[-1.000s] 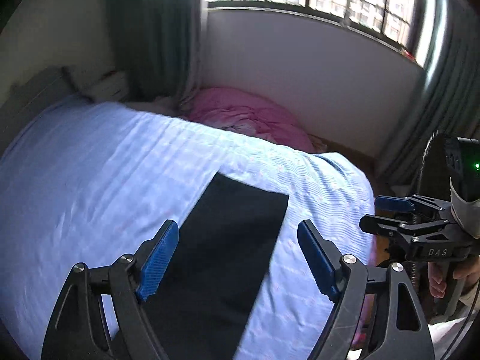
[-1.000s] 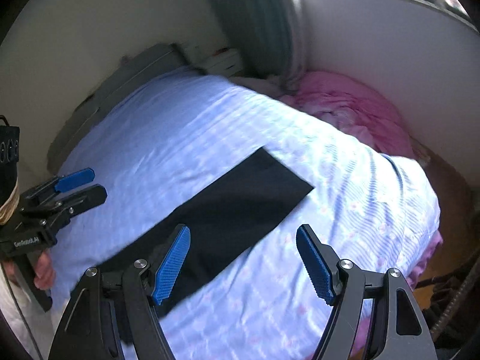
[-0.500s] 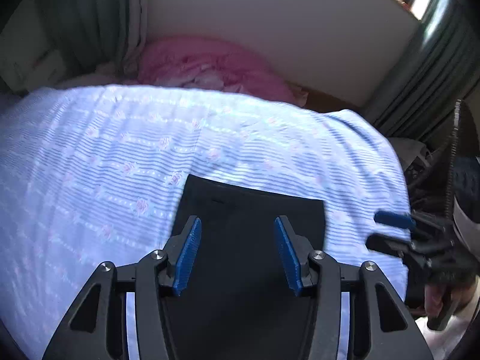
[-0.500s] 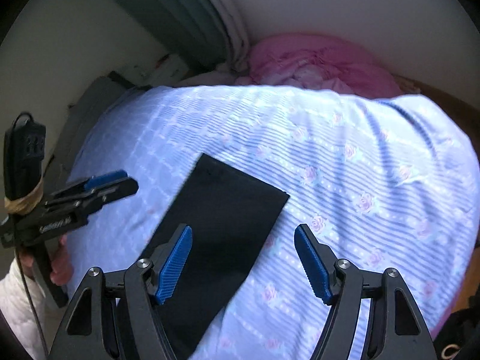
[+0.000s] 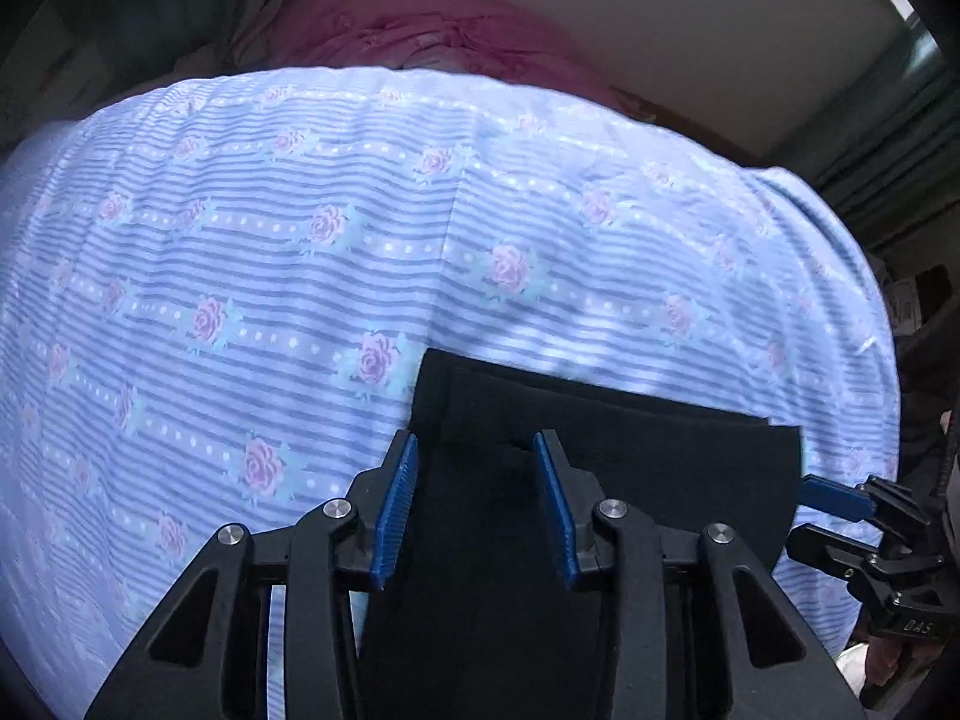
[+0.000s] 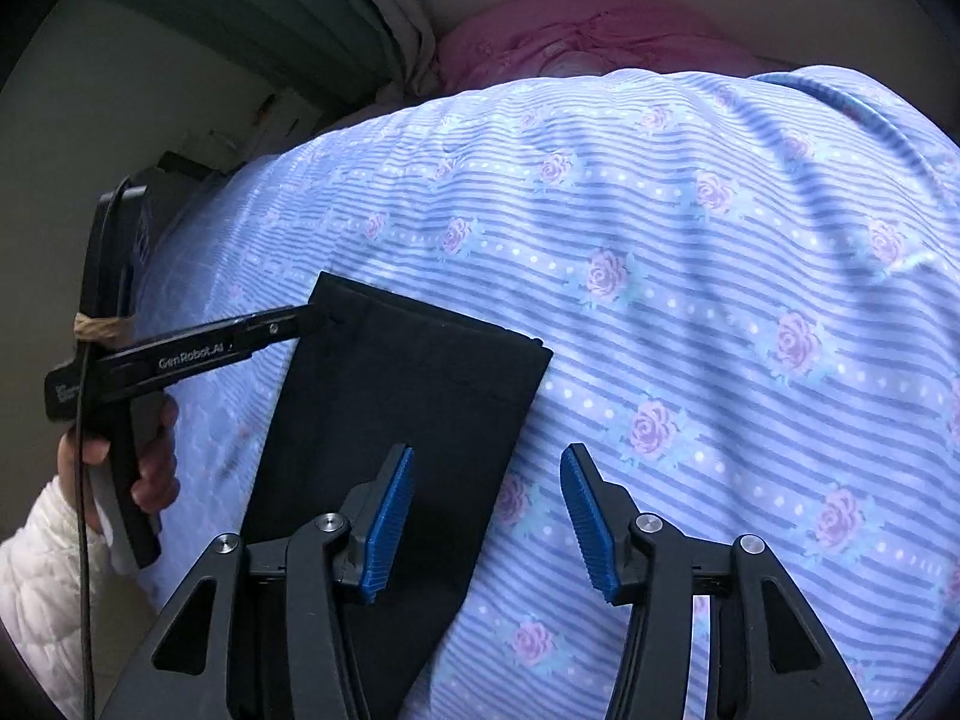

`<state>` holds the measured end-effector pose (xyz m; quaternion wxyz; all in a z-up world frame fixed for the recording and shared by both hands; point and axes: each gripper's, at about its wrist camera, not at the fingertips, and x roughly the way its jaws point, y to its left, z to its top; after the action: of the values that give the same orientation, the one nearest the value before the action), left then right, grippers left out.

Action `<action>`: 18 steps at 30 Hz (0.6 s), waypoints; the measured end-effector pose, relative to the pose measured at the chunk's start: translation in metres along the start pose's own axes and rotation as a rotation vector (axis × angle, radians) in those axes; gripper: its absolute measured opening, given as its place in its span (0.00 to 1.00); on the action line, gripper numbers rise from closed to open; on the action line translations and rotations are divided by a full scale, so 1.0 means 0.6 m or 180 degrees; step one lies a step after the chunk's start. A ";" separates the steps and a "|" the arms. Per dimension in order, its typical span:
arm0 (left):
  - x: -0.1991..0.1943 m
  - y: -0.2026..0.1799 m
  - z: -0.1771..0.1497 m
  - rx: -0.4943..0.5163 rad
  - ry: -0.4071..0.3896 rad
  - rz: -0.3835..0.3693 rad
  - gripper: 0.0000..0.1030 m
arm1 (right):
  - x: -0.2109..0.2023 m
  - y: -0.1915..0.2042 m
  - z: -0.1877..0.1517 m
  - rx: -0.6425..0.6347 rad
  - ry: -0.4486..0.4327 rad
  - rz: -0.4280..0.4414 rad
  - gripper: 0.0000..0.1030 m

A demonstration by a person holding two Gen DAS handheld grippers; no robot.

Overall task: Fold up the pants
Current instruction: 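Move both grippers to the end of the black trouser strip, then grasp the trouser end with both grippers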

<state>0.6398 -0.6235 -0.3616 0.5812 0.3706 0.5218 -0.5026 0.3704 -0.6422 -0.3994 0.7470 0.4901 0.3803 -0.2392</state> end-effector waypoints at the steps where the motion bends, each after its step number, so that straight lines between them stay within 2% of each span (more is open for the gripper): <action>1: 0.005 -0.001 0.000 0.0008 0.0024 -0.0021 0.38 | 0.006 0.001 0.001 0.0010 0.0024 0.0004 0.50; 4: 0.013 0.000 -0.004 0.0093 0.0078 -0.0049 0.38 | 0.023 0.002 0.006 0.0046 0.0062 0.0021 0.47; 6: 0.020 0.003 -0.010 0.0097 0.0150 -0.0101 0.35 | 0.026 0.007 0.006 0.0040 0.0080 0.0036 0.41; 8: 0.023 0.006 -0.018 0.0092 0.0190 -0.0113 0.28 | 0.029 0.011 0.005 0.0014 0.0091 0.0042 0.38; 10: 0.021 0.013 -0.022 0.0027 0.0193 -0.0082 0.05 | 0.031 0.013 0.003 0.0030 0.0056 0.0052 0.34; 12: 0.012 0.021 -0.031 -0.0057 0.0131 -0.0078 0.04 | 0.034 0.013 0.005 0.0055 0.0015 0.0072 0.21; 14: -0.009 0.024 -0.033 -0.0068 -0.0028 -0.0115 0.03 | 0.033 0.011 0.009 0.0068 -0.0019 0.0104 0.14; 16: -0.026 0.027 -0.030 -0.0061 -0.0150 -0.0145 0.03 | 0.024 0.012 0.014 0.0068 -0.0073 0.0136 0.13; 18: -0.026 0.029 -0.024 0.0018 -0.0151 -0.0093 0.03 | 0.017 0.018 0.021 0.0010 -0.0167 0.0078 0.11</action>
<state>0.6539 -0.6028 -0.3507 0.5849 0.3526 0.5118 -0.5212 0.3882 -0.6490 -0.3987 0.7588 0.4894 0.3542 -0.2434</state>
